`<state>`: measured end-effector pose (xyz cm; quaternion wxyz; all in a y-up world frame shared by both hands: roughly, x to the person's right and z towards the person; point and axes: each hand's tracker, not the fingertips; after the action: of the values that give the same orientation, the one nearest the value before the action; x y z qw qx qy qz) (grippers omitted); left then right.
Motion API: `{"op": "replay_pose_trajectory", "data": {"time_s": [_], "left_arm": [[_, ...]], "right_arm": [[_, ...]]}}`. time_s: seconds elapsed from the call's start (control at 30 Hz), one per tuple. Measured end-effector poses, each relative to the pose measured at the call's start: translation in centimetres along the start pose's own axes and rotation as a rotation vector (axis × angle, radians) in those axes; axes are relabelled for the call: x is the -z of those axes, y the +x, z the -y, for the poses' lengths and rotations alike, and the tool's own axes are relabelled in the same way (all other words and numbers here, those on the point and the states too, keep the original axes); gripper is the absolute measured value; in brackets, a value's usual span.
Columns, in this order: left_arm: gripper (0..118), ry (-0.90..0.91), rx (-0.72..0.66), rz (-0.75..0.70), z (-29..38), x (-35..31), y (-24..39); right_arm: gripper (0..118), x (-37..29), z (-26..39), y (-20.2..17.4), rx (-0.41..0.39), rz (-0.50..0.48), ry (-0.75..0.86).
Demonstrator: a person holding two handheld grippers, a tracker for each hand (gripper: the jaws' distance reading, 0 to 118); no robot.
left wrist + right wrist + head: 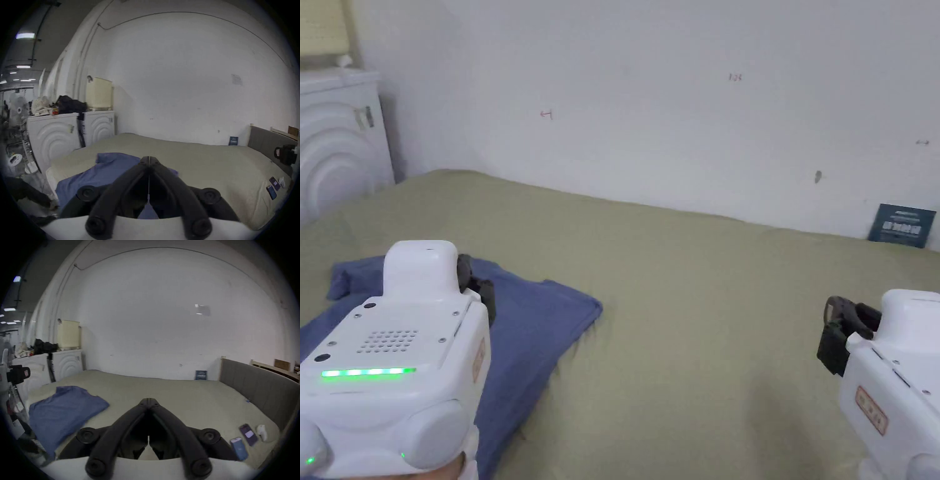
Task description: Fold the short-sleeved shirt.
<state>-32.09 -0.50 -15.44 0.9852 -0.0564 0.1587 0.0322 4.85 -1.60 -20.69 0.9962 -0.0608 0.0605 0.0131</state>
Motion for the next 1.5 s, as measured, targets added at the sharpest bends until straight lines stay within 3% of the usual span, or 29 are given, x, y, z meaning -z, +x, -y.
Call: {"op": "replay_pose_trajectory", "data": {"time_s": [0.27, 0.47, 0.53, 0.57, 0.6, 0.63, 0.67, 0.73, 0.9, 1.07, 1.2, 1.33, 1.37, 1.4, 1.43, 1.5], "left_arm": [[1, -0.061, 0.021, -0.262, 0.9, -5.8, -10.8], [1, -0.153, -0.017, -0.271, 2.6, -4.8, -14.0], [16, -0.197, -0.035, -0.207, 2.6, -2.6, -14.0], [36, -0.219, -0.047, -0.167, 2.6, -1.2, -13.8], [73, -0.236, -0.052, -0.133, 2.5, 1.0, -13.7], [98, -0.251, -0.062, -0.076, 2.5, 2.9, -13.6], [116, -0.274, -0.085, -0.006, 2.6, 6.2, -13.4], [118, -0.309, -0.109, 0.121, 2.4, 11.5, -12.9], [118, -0.606, -0.025, 0.312, 2.3, 26.1, -8.6], [118, -0.936, 0.107, 0.308, 7.0, 35.0, -4.4], [118, -1.038, 0.079, 0.245, 11.9, 36.8, -3.0], [109, -1.172, 0.039, 0.149, 15.0, 36.8, -3.1], [98, -1.177, 0.044, 0.12, 15.4, 36.2, -3.1], [75, -1.085, 0.158, 0.034, 14.9, 35.7, -3.3], [63, -1.052, 0.156, 0.078, 14.4, 35.3, -3.4], [0, -1.066, 0.069, 0.178, 13.5, 34.9, -3.6]], "right_arm": [[0, 4.0, 1.1, -12.5, -0.007, -0.337, -0.048], [0, 5.7, 2.0, -15.3, -0.029, -0.404, -0.071], [0, 6.5, 2.3, -14.3, -0.031, -0.408, -0.079], [0, 6.9, 2.5, -13.6, -0.034, -0.408, -0.083], [0, 7.3, 2.6, -12.8, -0.048, -0.395, -0.095], [0, 7.5, 2.7, -12.0, -0.063, -0.38, -0.106], [0, 8.0, 3.0, -10.4, -0.077, -0.361, -0.112], [0, 8.5, 3.3, -8.2, -0.091, -0.337, -0.121], [0, 9.6, 4.2, -2.5, -0.143, -0.227, -0.188], [0, 9.6, 6.2, 1.8, -0.089, -0.127, -0.3], [0, 9.3, 7.8, 3.5, -0.06, -0.094, -0.344], [0, 9.8, 8.8, 4.1, -0.043, -0.09, -0.357], [0, 9.8, 8.8, 4.1, -0.041, -0.087, -0.359], [0, 9.8, 8.8, 4.1, -0.037, -0.085, -0.357], [0, 9.8, 8.8, 4.1, -0.031, -0.087, -0.353], [0, 9.6, 8.7, 4.3, -0.031, -0.085, -0.34]]}}
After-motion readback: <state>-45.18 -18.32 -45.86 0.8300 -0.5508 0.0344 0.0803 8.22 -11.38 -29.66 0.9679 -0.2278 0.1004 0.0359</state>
